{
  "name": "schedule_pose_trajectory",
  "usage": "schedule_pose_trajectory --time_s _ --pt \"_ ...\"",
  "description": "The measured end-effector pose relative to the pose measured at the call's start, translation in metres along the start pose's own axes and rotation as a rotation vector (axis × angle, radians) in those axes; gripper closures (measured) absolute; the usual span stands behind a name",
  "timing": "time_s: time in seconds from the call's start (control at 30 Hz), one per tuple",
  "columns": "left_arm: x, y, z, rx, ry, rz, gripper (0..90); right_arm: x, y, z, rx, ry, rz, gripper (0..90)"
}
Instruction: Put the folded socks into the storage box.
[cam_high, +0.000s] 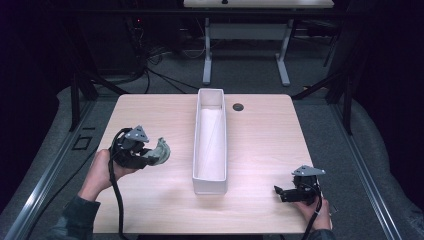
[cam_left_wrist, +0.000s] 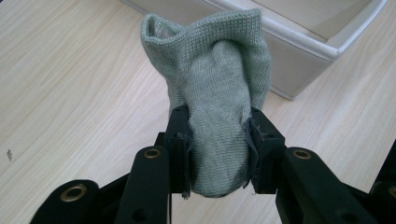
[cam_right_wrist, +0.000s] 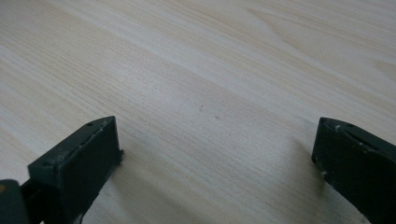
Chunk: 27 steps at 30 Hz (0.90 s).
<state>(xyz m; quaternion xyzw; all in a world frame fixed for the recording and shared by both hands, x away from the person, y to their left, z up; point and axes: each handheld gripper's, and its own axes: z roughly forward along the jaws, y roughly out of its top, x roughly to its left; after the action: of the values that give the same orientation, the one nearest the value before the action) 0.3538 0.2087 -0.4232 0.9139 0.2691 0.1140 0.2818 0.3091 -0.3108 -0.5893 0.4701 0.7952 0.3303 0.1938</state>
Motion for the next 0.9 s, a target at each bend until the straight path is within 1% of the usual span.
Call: schedule_pose_trajectory --time_s 0.9 --pt "-0.008 0.028 -0.003 -0.002 -0.016 0.070 66.1 0.000 0.000 0.000 0.000 0.000 0.000 0.5"
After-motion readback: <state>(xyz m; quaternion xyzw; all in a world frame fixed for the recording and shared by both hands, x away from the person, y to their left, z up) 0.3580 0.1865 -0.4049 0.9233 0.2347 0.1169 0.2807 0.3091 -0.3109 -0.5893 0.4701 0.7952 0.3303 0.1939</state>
